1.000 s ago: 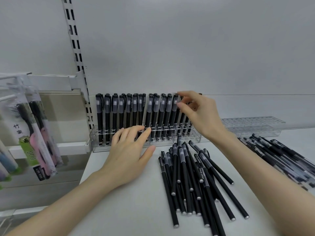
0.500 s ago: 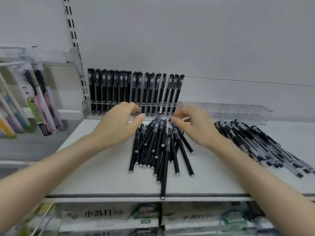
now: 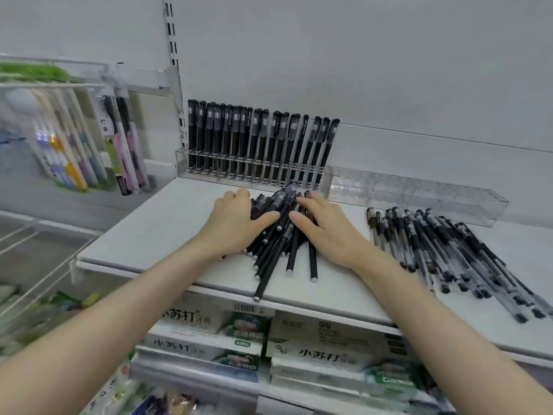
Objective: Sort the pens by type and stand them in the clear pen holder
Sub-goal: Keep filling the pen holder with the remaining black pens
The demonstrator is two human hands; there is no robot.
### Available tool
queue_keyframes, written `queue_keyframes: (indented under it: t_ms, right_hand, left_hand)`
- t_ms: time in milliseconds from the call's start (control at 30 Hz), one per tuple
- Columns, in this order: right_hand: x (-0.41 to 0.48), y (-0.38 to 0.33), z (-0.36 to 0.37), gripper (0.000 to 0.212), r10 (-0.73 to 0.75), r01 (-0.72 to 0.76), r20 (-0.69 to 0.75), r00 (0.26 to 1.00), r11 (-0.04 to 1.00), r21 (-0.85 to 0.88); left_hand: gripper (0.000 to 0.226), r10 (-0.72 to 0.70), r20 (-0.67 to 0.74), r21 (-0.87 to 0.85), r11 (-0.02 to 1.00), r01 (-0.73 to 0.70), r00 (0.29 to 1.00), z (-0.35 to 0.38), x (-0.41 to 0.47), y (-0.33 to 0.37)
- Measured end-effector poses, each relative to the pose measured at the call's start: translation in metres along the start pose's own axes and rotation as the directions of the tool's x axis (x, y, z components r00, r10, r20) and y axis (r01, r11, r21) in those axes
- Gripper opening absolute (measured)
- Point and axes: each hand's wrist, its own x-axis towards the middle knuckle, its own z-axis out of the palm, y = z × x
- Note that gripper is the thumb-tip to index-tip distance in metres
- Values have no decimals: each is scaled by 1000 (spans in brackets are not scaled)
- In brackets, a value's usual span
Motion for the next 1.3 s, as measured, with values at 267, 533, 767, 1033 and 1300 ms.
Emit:
queue_keyframes:
  t_ms: [267,533,767,1033,1300]
  right_hand:
    - [-2,-3,0,57,20,-20,28,999,1000,-10]
    - [-10,-13,-8,52,52,-53,44,998,999,14]
    - [-11,-13,-10,53,56,-57,67,996,998,19]
    - [-14,-20,-21,49,0,40,-138,990,958,284]
    - [13,-48,-41,18,116,177,-313,943,620,764]
  left_hand:
    - [25,17,96,-16,1000,-15,995,-10,14,-2]
    - [23,49,219,-157,988,-14,974,-27,20,-5]
    - [14,101,272,-442,896,32,957,-36,8,-13]
    - [10,268,170,-780,624,-37,948,-48,-9,5]
    - [9,433,31,-759,596,-261,901,-44,14,15]
